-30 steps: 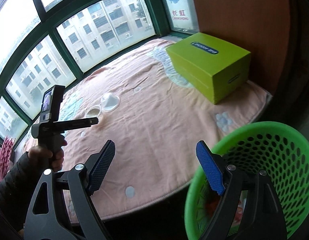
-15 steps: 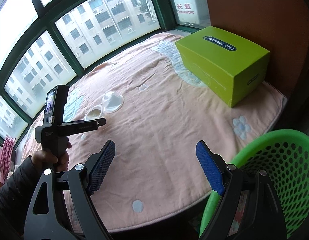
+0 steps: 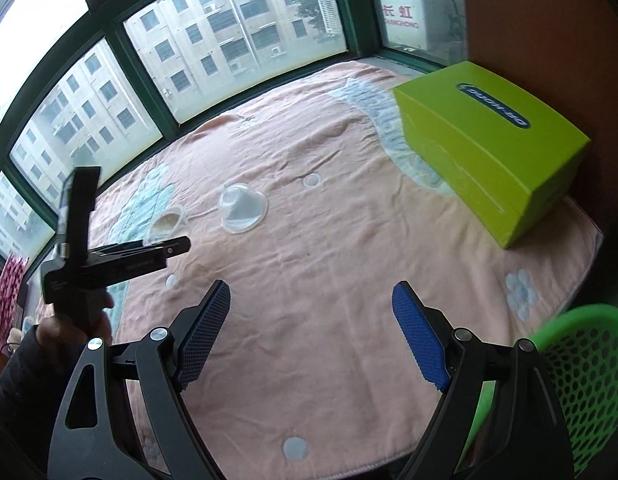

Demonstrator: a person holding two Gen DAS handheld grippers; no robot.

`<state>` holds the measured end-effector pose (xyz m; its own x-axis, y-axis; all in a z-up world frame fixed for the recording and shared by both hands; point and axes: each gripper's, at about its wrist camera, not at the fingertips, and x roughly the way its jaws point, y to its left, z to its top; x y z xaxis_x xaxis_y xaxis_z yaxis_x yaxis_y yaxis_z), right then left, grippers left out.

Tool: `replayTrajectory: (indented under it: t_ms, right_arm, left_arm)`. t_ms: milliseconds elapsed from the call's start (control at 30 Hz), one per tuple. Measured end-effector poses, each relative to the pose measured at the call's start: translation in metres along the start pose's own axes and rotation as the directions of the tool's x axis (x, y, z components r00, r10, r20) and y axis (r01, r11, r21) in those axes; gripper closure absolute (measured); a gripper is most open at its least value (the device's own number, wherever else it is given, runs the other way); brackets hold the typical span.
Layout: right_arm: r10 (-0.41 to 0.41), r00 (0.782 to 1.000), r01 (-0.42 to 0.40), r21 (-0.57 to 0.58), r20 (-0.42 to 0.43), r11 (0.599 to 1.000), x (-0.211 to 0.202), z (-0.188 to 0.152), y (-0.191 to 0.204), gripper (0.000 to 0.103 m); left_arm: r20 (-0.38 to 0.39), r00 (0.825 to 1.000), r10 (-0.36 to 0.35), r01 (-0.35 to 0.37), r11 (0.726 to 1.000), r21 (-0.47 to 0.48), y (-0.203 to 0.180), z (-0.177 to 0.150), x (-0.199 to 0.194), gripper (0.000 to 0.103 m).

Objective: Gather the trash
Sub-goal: 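Grasp the clear plastic cup with the left tool while the right tool grasps the clear dome lid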

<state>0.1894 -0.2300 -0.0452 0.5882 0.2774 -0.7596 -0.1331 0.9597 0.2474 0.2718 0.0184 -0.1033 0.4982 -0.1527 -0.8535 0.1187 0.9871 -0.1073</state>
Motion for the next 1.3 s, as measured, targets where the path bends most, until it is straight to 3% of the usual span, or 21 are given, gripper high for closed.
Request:
replayTrajectory:
  t_ms: [600,1300]
  right_arm:
    - [0.049,0.993,-0.062,-0.118,-0.105,0.991,0.12,0.047,0.067,0.022]
    - [-0.006,0.986,-0.013,-0.111,-0.168,0.994,0.194,0.066,0.077,0.033]
  left_arm:
    - [0.047,0.998,0.04,-0.036,0.996,-0.078,0.055,-0.012,-0.044,0.051]
    - [0.025,0.999,0.019,-0.016,0.994,-0.112,0.067,-0.017,-0.033,0.051]
